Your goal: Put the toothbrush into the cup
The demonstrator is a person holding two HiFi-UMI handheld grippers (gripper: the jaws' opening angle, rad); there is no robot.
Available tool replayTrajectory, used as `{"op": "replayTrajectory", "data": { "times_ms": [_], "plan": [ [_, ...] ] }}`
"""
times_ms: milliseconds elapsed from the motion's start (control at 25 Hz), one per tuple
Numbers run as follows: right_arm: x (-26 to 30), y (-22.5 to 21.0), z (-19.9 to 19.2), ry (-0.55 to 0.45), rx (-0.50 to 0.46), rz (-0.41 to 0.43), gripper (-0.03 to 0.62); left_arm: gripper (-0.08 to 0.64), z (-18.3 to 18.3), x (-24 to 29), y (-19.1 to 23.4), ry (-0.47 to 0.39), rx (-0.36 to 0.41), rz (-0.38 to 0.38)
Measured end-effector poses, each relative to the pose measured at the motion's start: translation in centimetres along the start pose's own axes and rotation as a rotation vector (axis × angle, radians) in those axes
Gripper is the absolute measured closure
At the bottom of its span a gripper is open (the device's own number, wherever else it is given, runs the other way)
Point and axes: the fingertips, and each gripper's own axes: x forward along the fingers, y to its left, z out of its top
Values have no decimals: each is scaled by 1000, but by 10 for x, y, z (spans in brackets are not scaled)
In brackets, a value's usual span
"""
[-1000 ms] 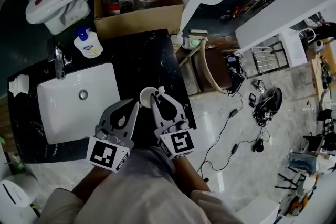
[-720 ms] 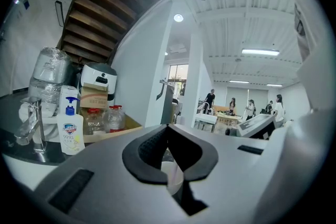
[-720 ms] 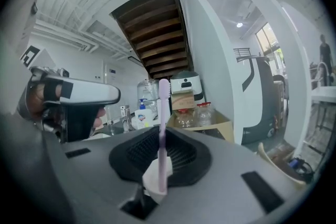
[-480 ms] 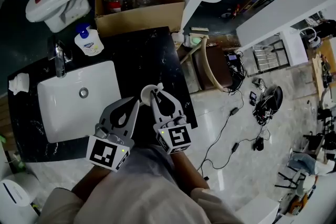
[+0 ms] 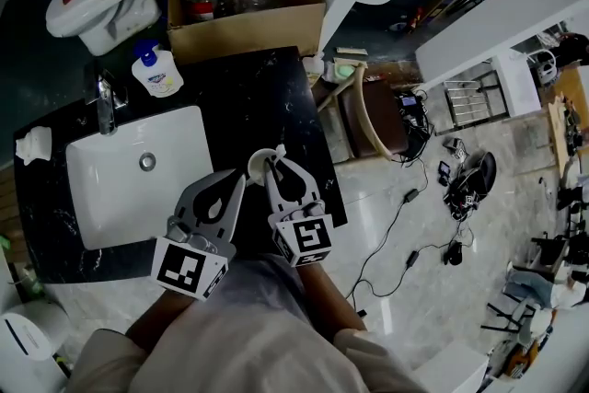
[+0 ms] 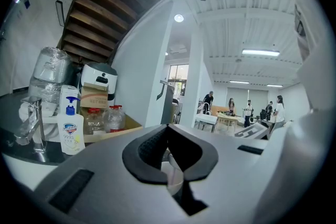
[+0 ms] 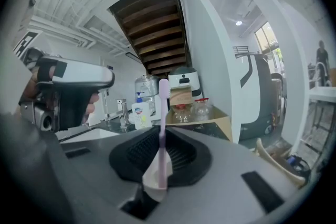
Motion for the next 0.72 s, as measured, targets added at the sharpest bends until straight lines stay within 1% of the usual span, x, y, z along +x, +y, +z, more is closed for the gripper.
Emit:
{"op": "replayTrajectory", "data": {
  "times_ms": [440, 720],
  "plan": [
    [3, -1, -14, 31, 1, -5, 545, 552, 0, 0, 2, 3, -1, 4],
    [4, -3, -14, 32, -10, -19, 543, 552, -1, 1, 2, 4, -2, 2]
  ]
}}
